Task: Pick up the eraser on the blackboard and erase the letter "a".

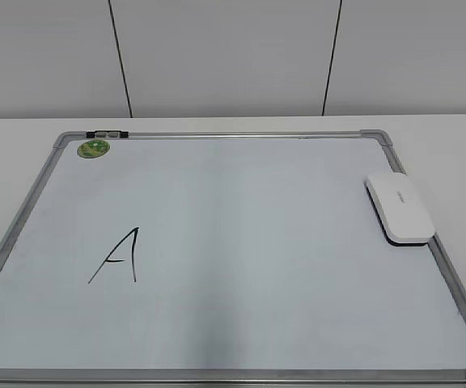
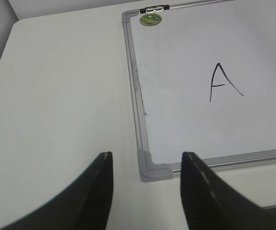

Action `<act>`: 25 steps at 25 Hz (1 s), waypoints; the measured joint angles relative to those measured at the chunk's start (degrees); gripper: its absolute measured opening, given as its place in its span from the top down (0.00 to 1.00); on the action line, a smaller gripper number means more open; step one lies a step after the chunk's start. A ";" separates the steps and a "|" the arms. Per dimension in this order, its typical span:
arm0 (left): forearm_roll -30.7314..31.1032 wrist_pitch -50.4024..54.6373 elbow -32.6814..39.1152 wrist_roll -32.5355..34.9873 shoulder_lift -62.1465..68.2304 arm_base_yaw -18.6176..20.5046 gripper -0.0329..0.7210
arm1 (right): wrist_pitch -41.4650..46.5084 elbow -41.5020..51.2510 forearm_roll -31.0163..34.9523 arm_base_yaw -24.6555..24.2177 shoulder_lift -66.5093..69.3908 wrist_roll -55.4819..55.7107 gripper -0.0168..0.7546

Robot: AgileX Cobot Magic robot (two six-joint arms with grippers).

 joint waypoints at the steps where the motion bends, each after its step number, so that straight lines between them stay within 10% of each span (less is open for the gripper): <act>1: 0.00 0.00 0.00 0.00 0.00 0.00 0.51 | 0.00 0.00 0.00 0.00 0.00 0.00 0.22; 25: 2.54 0.00 0.33 -7.90 0.00 0.00 0.51 | 0.00 0.00 0.00 0.00 0.00 0.00 0.22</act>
